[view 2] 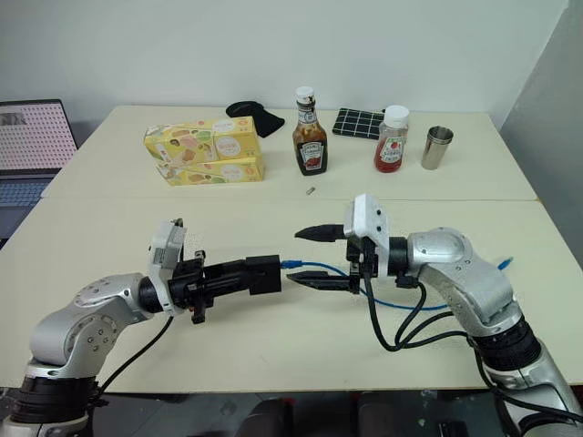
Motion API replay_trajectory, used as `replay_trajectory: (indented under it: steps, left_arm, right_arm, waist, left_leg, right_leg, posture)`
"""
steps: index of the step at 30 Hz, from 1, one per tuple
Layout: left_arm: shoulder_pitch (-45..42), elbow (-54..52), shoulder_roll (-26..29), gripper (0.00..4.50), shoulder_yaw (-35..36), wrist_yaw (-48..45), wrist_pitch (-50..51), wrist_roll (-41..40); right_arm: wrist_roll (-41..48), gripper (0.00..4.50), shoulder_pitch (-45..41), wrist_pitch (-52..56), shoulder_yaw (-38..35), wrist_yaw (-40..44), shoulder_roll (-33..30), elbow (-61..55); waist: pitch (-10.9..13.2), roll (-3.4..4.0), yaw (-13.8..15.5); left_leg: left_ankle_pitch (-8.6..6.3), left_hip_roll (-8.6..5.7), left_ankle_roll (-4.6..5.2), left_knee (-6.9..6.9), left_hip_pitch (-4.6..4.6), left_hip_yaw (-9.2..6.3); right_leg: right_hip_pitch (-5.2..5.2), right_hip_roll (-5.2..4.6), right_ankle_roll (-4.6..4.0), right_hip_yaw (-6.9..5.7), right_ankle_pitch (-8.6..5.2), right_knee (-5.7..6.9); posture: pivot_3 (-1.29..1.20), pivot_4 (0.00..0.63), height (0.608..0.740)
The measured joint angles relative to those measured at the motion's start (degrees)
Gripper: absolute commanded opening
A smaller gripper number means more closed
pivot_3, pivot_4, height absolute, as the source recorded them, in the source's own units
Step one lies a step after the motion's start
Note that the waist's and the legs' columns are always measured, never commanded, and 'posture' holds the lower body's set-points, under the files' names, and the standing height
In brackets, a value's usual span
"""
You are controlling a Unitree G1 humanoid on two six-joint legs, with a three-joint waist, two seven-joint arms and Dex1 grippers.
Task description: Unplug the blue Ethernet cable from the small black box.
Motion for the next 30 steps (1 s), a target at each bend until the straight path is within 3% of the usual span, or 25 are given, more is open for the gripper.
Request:
replay_trajectory:
  steps: [12, 30]
  left_arm:
    - [-0.29, 0.77, 0.42, 0.76, 0.30, -4.16, 3.57, -3.96]
    - [-0.05, 1.23, 0.41, 0.76, 0.31, -4.16, 3.72, -4.28]
  right_arm:
    - [4.52, 3.46, -0.33, 14.84, -0.38, -2.86, 4.06, 1.87]
    - [6.83, 3.46, -2.79, 21.87, -1.70, -4.22, 7.56, 5.16]
  waist:
    - [0.00, 0.00, -0.04]
    - [0.00, 0.00, -0.04]
  left_leg:
    - [0.00, -0.03, 0.01, 0.00, -0.03, 0.10]
    - [0.00, -0.03, 0.01, -0.01, -0.03, 0.11]
  right_leg:
    - [-0.02, 0.06, 0.01, -0.03, 0.00, -0.01]
    - [-0.04, 0.06, 0.01, -0.03, -0.01, -0.01]
  posture:
    - [0.00, 0.150, 0.740]
    - [0.00, 0.150, 0.740]
